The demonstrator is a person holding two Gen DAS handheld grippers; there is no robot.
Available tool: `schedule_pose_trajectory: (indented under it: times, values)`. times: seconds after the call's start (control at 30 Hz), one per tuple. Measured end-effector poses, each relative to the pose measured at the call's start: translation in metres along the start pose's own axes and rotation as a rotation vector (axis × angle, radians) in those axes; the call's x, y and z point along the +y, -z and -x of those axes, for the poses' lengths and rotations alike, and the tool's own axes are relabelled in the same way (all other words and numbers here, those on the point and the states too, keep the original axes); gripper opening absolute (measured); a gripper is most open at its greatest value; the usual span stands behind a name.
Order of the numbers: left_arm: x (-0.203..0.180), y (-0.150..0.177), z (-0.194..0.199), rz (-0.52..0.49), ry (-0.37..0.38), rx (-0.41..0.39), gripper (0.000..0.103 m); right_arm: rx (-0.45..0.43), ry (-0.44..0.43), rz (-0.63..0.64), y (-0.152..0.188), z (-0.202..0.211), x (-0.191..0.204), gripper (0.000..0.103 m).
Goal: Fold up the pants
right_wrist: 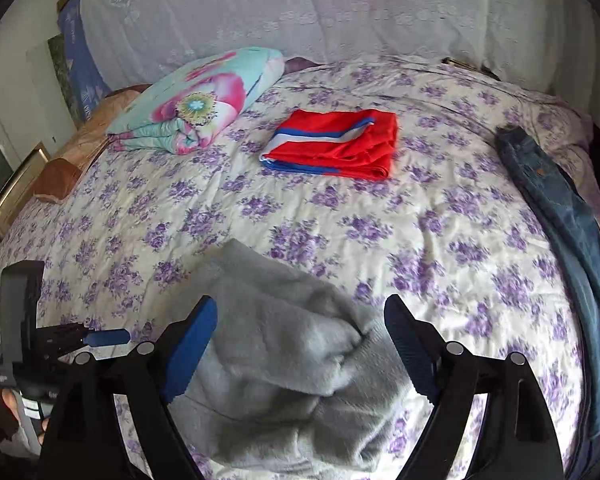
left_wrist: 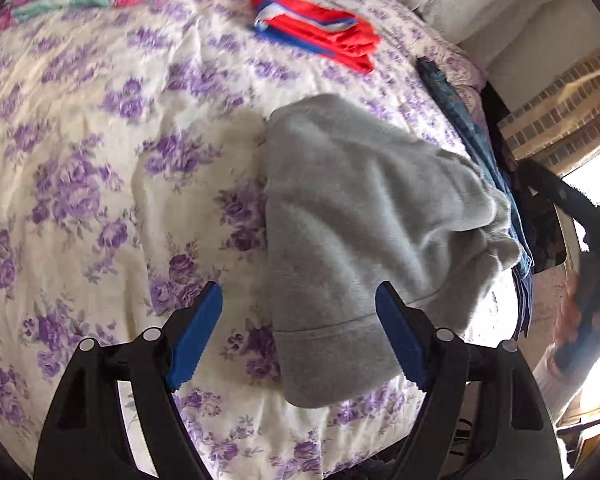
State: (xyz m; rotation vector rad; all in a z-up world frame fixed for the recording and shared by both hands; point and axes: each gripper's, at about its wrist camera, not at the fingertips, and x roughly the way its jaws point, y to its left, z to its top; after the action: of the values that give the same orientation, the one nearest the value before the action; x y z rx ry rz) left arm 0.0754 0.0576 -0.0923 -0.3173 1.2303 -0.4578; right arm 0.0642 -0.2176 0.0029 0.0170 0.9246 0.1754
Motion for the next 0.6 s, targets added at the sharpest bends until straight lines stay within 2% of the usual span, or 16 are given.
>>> schedule_pose_trajectory:
  times: [0.1,0.23,0.3,0.47,0.53,0.6]
  values:
    - [0.002,0.001,-0.024,0.022,-0.008,0.048,0.076,0.006,0.041,-0.093,0.035,-0.011,-0.02,0.086]
    - [-0.006,0.0,-0.028,0.0,-0.047,0.035,0.076,0.036,-0.114,-0.223,0.063,-0.034,-0.036,0.086]
    - [-0.01,0.0,-0.027,-0.008,-0.059,0.03,0.076,0.055,-0.107,-0.243,0.069,-0.044,-0.039,0.086]
    - [-0.01,-0.002,-0.029,-0.004,-0.062,0.04,0.08,0.118,-0.182,-0.325,0.089,-0.068,-0.055,0.091]
    - [-0.007,-0.004,-0.031,0.006,-0.055,0.044,0.086,0.137,-0.225,-0.362,0.096,-0.076,-0.062,0.094]
    - [-0.004,-0.006,-0.037,0.017,-0.048,0.053,0.09,0.164,-0.31,-0.426,0.104,-0.089,-0.072,0.097]
